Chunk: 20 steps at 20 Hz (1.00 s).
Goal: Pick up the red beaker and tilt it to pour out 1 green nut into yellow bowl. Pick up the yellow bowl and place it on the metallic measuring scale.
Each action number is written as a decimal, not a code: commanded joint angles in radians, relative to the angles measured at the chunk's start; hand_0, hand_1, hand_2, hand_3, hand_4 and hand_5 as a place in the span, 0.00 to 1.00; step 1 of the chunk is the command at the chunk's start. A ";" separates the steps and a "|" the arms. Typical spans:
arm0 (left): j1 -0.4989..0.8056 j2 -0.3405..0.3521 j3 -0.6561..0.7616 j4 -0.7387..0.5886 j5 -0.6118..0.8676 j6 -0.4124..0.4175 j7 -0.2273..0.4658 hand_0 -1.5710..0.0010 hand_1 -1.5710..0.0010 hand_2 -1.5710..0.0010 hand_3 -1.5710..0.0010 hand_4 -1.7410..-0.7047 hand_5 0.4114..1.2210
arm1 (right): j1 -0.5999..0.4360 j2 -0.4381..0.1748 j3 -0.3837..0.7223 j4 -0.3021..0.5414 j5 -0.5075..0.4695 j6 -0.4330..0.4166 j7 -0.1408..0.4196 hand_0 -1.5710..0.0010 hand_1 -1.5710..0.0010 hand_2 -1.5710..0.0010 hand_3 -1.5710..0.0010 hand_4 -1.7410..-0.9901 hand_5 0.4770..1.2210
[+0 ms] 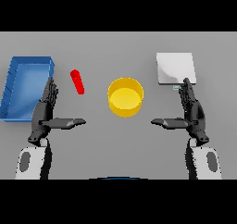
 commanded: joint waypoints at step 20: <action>-0.079 0.056 -0.075 0.053 -0.120 -0.033 0.046 1.00 1.00 1.00 1.00 0.37 0.39 | 0.118 -0.062 0.128 -0.155 0.210 -0.017 -0.105 1.00 1.00 1.00 1.00 0.61 0.27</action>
